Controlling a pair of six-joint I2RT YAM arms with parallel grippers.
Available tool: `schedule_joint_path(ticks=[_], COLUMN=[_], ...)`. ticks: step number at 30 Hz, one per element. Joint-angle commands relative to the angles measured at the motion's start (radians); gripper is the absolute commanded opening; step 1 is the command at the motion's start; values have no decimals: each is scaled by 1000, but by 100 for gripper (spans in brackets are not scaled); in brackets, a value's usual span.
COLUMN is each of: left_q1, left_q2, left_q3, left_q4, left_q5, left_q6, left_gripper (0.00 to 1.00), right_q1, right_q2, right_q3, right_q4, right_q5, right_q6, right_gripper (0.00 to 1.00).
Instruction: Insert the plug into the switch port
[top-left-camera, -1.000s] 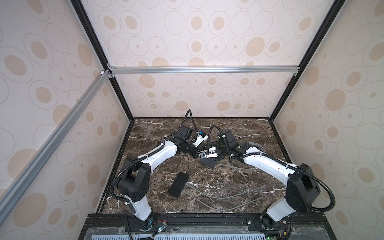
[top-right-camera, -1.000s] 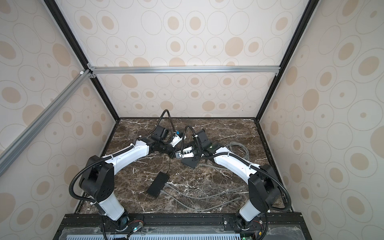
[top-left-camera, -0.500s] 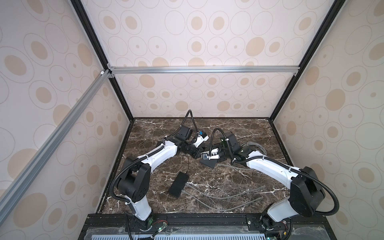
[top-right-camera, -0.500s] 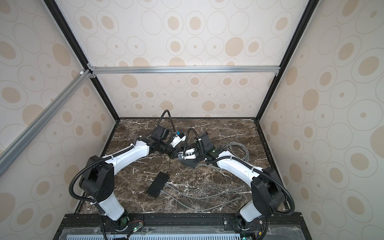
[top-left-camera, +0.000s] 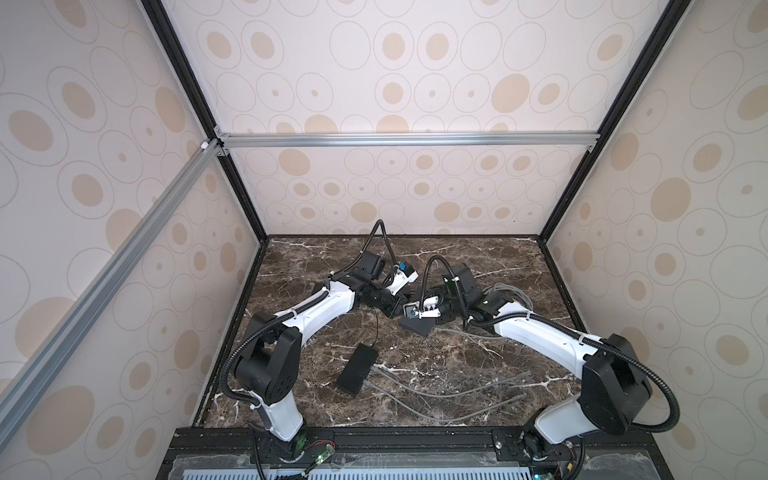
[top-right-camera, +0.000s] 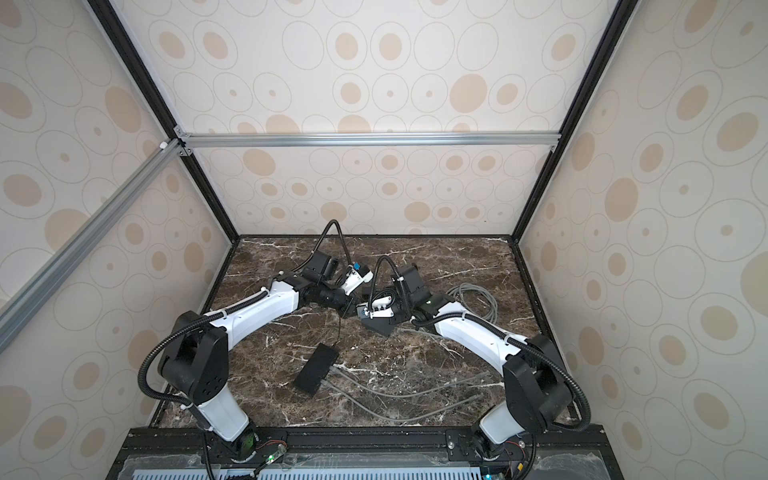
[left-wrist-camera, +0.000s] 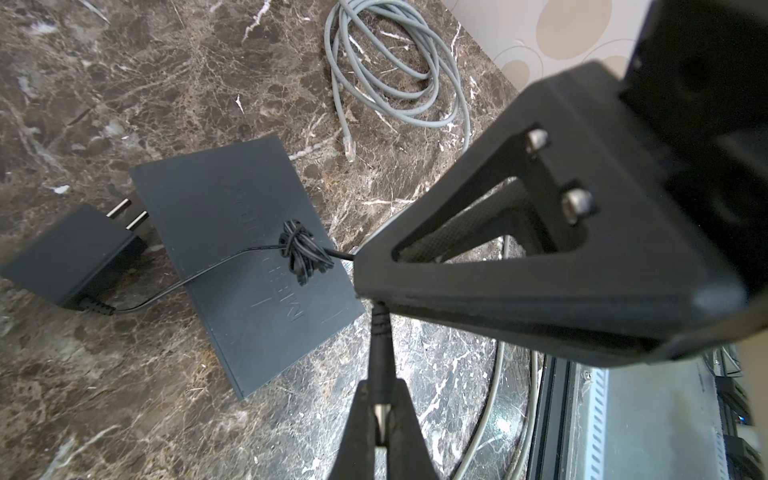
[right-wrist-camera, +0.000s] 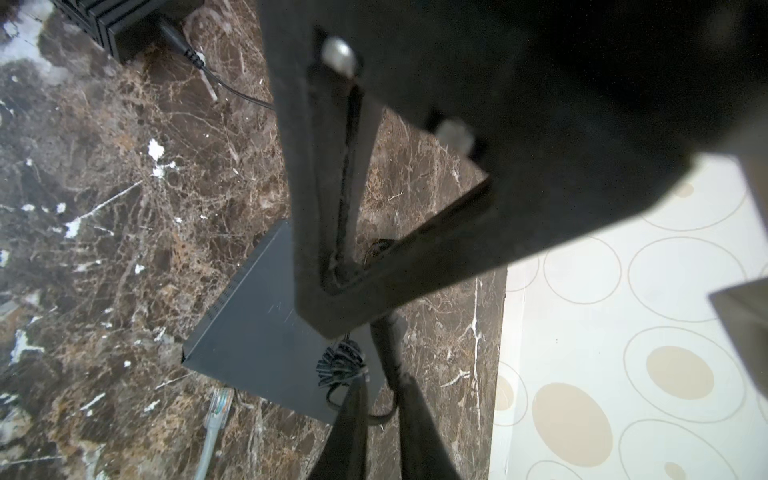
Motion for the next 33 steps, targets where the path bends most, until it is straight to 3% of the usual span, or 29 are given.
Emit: schedule_joint_path(ticks=[1, 33], left_q1=[-11, -19], left_q2=[6, 22], left_q3=[40, 45], left_q4=[-23, -35], left_q5=[56, 64], left_q6=[43, 46], left_gripper=[0, 0], right_q1=[-6, -6], right_q2=[-16, -9], right_q3=[-9, -18], right_q4=[45, 48], right_q5=[-3, -55], right_q6=[32, 59], right_gripper=[18, 14])
